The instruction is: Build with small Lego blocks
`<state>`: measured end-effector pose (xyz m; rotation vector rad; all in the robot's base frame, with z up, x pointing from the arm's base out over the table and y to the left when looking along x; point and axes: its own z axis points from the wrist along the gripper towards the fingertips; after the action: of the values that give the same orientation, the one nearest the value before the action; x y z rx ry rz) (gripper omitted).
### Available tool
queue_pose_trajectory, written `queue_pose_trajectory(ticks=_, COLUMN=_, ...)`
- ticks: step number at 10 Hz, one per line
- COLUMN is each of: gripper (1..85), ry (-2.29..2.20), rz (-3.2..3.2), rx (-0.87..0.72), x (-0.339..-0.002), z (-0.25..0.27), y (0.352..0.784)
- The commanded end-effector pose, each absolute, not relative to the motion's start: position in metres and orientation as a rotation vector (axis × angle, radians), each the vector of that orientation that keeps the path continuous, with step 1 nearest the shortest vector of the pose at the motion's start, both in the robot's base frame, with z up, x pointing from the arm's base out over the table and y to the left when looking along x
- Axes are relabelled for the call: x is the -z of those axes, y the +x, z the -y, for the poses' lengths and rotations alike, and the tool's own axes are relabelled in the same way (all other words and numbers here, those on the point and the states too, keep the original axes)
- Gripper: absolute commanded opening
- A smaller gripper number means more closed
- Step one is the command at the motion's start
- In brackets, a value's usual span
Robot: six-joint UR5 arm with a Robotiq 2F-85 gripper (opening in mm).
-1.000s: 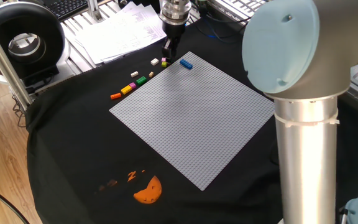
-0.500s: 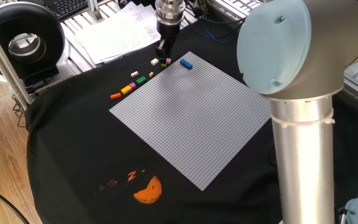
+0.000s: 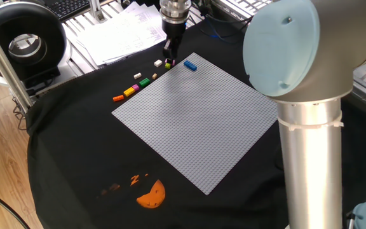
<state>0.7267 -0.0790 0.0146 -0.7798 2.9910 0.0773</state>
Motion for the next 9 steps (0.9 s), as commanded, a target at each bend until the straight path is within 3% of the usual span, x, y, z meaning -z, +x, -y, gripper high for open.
queue_pose_trajectory(ticks=1, gripper=37.7, ry=-0.831, rz=-2.953, rx=-0.053, x=-0.010, z=0.094, y=0.724)
queue_pose_trajectory(ticks=9, gripper=40.7, ry=-0.812, rz=-2.928, rx=-0.079, x=-0.004, z=0.083, y=0.729)
